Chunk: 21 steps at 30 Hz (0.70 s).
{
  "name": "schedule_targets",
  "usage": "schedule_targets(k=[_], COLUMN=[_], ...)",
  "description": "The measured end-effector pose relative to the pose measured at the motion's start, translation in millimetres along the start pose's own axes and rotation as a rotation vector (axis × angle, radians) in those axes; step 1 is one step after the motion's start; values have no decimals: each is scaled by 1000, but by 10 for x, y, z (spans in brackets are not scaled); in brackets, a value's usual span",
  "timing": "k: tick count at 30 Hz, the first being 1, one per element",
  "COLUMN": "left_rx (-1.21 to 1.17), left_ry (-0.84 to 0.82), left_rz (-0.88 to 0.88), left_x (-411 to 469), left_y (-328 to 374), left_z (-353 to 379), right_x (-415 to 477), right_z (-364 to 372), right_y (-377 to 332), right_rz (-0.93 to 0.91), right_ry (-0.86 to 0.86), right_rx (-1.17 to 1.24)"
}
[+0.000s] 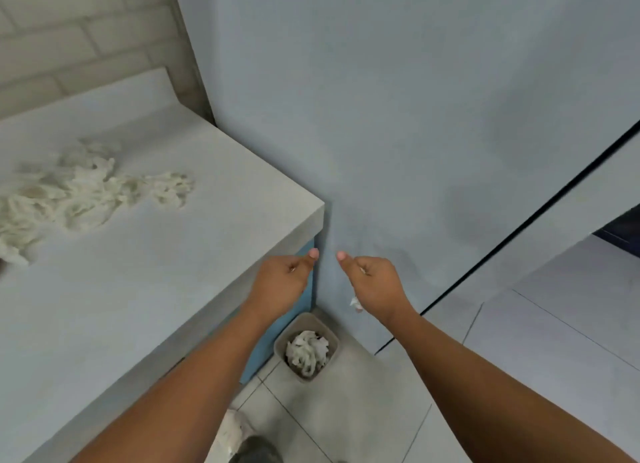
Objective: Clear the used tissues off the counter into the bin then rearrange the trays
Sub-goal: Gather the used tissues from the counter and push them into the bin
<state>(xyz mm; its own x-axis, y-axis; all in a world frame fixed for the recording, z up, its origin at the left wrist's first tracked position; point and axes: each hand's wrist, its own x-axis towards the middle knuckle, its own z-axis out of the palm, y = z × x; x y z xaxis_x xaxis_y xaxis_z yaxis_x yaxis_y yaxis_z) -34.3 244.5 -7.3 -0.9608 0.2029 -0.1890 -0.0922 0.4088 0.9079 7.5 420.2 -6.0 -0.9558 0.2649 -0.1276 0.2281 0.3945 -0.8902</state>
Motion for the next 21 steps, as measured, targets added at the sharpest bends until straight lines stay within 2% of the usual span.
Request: schedule_targets(k=[7, 10, 15, 21], left_rx=[119, 161, 261, 298], left_ry=[-80, -118, -143, -191], left_rz=[-134, -246, -337, -487], left_x=[-41, 1, 182, 471], left_y=[-715, -1071, -1753, -2712], left_z=[586, 720, 912, 1230], right_x=[-82, -31, 114, 210], right_z=[68, 229, 532, 962], right_y=[860, 1185, 1684, 2499], right_rz=[203, 247, 284, 355], right_ry=[-31, -39, -16, -68], right_rx=[-53, -121, -199, -313])
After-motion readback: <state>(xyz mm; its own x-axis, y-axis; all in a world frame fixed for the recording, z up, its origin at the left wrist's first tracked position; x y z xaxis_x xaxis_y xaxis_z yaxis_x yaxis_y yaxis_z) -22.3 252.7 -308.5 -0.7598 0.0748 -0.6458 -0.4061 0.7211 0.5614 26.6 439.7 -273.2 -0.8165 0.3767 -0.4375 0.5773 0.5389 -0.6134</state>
